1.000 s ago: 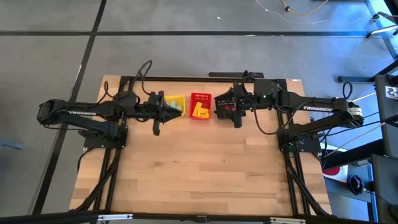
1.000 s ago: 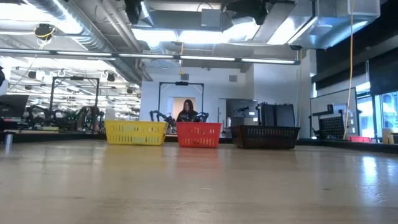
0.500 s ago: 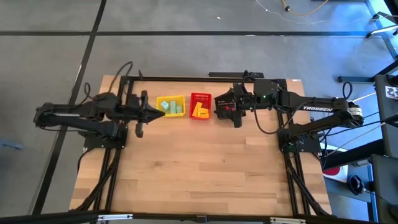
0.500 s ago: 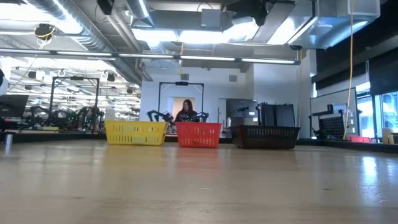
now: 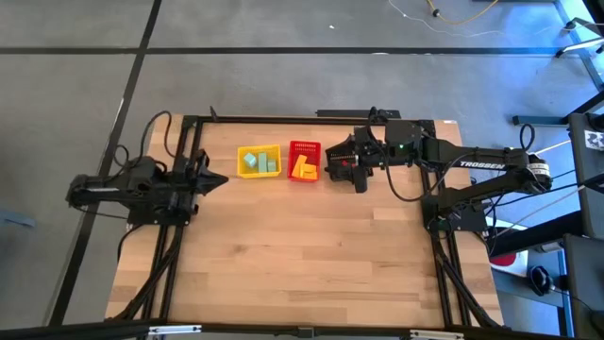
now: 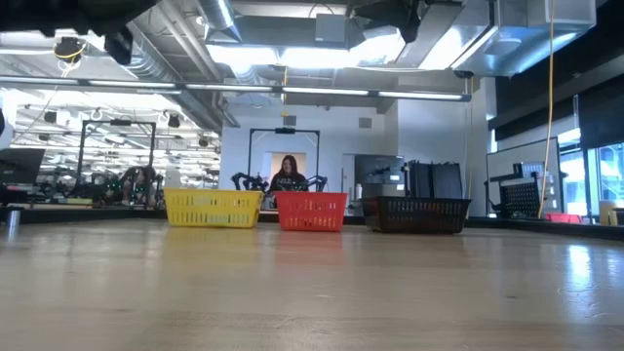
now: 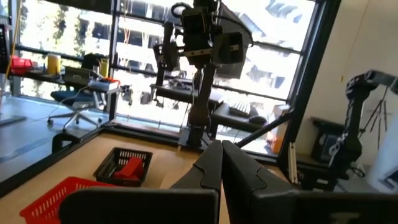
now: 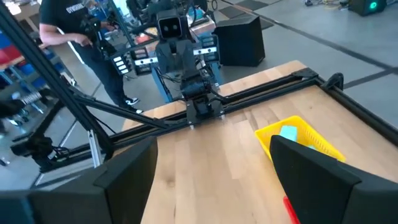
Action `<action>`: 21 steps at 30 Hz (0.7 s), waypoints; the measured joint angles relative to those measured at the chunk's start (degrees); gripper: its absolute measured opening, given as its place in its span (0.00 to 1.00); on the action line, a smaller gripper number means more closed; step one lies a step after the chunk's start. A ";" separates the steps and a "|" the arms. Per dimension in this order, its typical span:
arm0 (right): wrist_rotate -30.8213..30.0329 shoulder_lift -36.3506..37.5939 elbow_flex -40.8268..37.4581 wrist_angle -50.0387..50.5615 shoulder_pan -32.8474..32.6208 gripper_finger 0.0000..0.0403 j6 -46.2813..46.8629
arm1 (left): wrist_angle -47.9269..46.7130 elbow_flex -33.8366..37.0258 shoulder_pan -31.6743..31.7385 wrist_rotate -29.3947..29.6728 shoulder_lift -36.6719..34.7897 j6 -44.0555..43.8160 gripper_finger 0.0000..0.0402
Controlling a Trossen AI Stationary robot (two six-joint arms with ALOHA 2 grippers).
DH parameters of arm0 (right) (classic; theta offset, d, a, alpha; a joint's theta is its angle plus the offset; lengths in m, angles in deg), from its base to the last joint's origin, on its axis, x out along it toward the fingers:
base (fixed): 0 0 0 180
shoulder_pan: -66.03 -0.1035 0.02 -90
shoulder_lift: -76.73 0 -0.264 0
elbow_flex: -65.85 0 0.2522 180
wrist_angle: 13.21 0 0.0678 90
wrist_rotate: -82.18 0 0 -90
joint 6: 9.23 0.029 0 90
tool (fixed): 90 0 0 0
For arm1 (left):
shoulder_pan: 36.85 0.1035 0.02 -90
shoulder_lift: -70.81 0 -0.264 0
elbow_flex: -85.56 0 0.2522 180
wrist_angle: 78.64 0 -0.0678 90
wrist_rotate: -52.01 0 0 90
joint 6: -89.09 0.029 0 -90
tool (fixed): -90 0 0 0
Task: Sort & place blocks by color
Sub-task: Return to Home Position
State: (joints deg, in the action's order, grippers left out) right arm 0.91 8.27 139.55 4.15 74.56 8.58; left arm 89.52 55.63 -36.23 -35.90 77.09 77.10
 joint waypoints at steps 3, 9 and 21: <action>-0.02 0.00 0.00 0.02 0.00 0.77 0.12 | 0.03 3.20 0.00 0.05 -4.87 -0.99 0.00; -0.07 0.00 0.00 0.19 0.00 0.77 0.14 | 2.60 8.06 -0.01 -0.54 -6.11 -2.82 0.00; -0.09 0.00 0.00 0.94 -0.11 0.77 0.81 | 6.35 15.72 0.07 0.93 -5.63 -7.30 0.00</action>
State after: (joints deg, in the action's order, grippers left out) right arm 0.82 8.27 139.55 5.09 74.46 9.39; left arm 95.87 71.35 -36.16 -34.97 71.46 69.80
